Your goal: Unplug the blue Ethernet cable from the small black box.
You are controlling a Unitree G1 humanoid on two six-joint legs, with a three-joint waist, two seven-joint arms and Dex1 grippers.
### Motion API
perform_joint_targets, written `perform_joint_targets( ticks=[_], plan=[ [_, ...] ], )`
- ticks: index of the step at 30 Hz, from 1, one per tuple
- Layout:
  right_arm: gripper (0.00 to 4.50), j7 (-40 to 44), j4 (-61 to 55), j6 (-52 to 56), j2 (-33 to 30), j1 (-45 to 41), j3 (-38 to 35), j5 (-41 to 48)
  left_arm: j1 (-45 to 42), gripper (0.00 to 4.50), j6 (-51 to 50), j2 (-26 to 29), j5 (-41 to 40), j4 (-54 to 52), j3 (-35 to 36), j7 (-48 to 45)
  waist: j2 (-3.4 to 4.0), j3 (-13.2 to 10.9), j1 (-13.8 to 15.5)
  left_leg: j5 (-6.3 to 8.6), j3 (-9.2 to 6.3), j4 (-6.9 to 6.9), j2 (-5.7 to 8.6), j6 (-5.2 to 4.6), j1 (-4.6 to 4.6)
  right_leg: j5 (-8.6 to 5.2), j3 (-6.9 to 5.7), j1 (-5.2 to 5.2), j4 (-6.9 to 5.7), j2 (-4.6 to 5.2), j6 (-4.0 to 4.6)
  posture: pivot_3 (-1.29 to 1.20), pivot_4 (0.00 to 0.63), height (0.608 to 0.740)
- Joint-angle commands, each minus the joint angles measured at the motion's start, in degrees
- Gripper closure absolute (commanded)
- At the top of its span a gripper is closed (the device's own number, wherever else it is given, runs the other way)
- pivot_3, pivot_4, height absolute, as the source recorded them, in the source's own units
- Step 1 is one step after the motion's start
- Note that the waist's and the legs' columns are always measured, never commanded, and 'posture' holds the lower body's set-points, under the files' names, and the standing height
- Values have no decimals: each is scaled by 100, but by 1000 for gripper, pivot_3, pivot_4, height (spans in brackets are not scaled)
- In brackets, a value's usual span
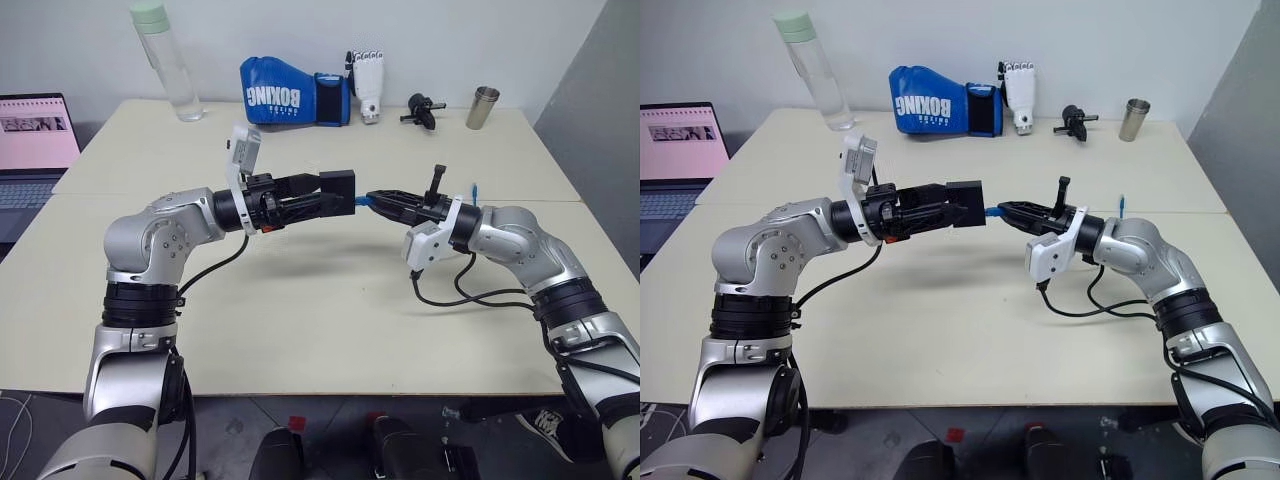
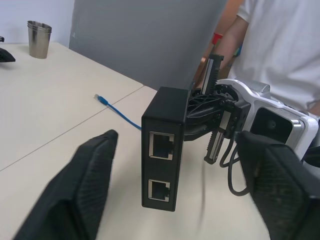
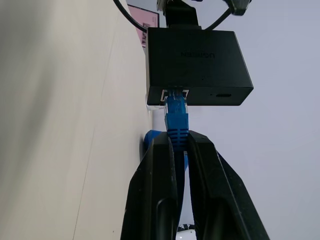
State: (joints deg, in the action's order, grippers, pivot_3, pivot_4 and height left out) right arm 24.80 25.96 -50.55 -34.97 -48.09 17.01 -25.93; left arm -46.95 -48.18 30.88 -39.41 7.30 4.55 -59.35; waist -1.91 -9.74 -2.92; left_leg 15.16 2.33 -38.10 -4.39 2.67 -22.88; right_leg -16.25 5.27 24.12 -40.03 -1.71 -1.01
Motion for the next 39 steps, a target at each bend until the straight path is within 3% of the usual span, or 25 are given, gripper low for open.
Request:
perform_joint_targets(
  ticks=[1, 11, 16, 18, 24, 27, 31, 34, 36, 39],
  plan=[
    [4428, -99, -264, 24, -9, -169, -158, 62, -244, 1650, 15, -20, -104, -33, 107, -10, 0, 0, 1, 0, -1, 0, 0, 0, 0, 0, 0, 0, 0, 0, 0, 0, 150, 740],
    [4428, -198, -392, 184, 126, -231, -192, 79, -228, 3635, 141, -60, 8, -50, -54, -131, 0, 0, -2, 0, 0, 0, 0, 0, 1, 0, 1, 0, -1, 0, 0, 0, 150, 740],
    [4428, -134, -500, 267, 195, -262, -176, 168, -226, 3733, 257, -69, 76, -44, -120, -178, 0, 0, -2, 0, 0, 0, 0, 0, 0, 0, 0, 0, -1, 0, 0, 0, 150, 740],
    [3735, 146, -558, 467, 234, -228, -118, 451, -273, 3733, 322, -64, 164, 13, -172, -184, 0, 0, -2, 0, 0, 0, 0, 0, 0, 0, 1, 0, -1, 0, 0, 0, 150, 740],
    [2419, 1568, -1366, 1489, 105, 150, 17, 1671, -152, 3733, 329, 66, 231, -54, -297, -408, 0, 0, 1, 0, -3, 0, 0, 0, 0, 0, -1, -1, -1, 0, 0, 0, 150, 740],
    [1644, 2476, -2153, 2740, -165, 535, -122, 2802, -90, 3733, 360, 119, 225, -84, -285, -515, 1, 0, 16, 0, -12, 0, -1, -1, 0, 0, -5, -4, 0, 0, 0, 0, 150, 740],
    [674, 3156, -3338, 6373, -639, 763, -679, 5375, -157, 3733, 391, 67, 211, 17, -298, -614, 1, -1, 86, 1, -29, -5, -1, -2, -2, 0, -10, -5, -2, 1, 0, 0, 150, 740],
    [59, 3146, -3424, 8638, -878, 313, -1126, 6900, -202, 3733, 392, -13, 176, 33, -293, -658, 8, -5, 119, 2, -28, -12, 0, -4, 0, 0, -17, -5, -11, 2, 0, 0, 150, 740],
    [7, 2949, -3155, 9595, -781, -95, -1358, 7450, -250, 3733, 356, -44, 130, 76, -278, -728, 9, -5, 107, 13, -27, -16, -1, -23, 1, 0, -20, -4, -13, 0, 1, 0, 150, 740],
    [7, 2777, -2575, 10263, -514, -516, -1496, 7583, -267, 3733, 327, 9, 103, 54, -319, -953, 9, -5, 95, 16, -24, -15, -1, -28, 1, 0, -22, -3, -12, -15, 1, 0, 150, 740]
  ],
)
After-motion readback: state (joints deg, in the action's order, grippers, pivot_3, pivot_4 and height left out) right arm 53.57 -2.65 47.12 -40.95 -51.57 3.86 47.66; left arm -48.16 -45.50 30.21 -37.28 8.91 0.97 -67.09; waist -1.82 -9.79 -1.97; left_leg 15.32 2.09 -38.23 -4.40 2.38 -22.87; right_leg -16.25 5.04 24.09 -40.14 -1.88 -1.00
